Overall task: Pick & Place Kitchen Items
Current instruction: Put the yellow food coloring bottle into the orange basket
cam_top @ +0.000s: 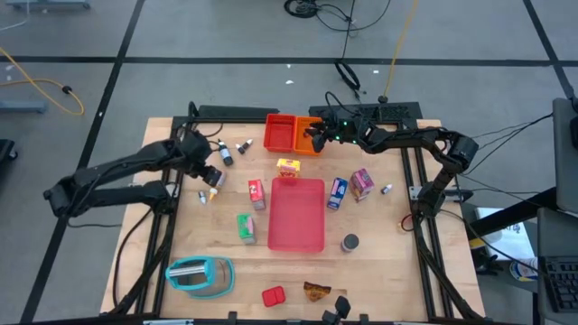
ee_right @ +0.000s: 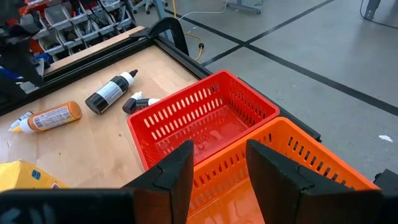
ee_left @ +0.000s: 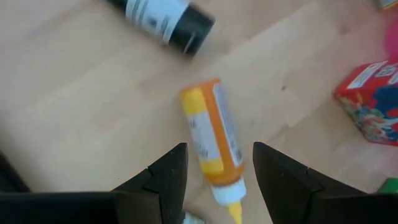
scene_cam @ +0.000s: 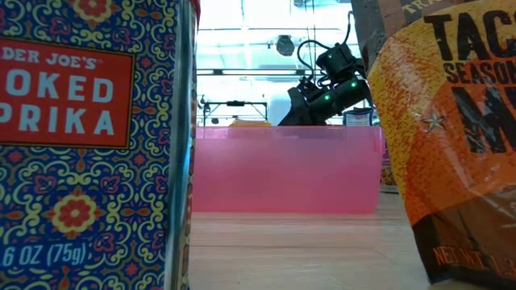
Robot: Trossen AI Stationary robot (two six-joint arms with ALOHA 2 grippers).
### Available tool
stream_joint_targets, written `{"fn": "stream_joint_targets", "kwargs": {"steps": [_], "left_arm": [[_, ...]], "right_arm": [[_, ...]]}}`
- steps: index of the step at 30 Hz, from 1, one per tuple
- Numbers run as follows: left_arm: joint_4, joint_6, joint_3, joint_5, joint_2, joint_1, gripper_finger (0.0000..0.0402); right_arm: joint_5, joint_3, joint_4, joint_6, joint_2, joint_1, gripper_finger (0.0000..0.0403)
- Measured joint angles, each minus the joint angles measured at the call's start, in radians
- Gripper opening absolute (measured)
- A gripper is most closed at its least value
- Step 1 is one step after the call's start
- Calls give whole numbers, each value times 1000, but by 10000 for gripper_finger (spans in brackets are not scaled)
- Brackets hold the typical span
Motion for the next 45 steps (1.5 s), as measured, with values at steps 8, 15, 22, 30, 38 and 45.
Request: {"fn": "stream_joint_targets", "kwargs": {"steps": [8,15,22,30,38,45], "left_arm": [[-12,-87,21,46,108,-53,184],[-21,-109,21,41,212,-105,184],[-24,-123,21,-24,283,-136,184],[19,-146,20,-51,322,-140,184],[24,-159,20,-91,417,-140,184],[29,-161,24,-99,453,-141,138]], "right_arm": [[0,0,0,0,0,0,141],[0,0,0,0,0,0,141],[0,0,0,0,0,0,140],[0,0,0,0,0,1,139],[0,0,0,-1,0,4,139],[0,0,0,0,0,4,139]]}}
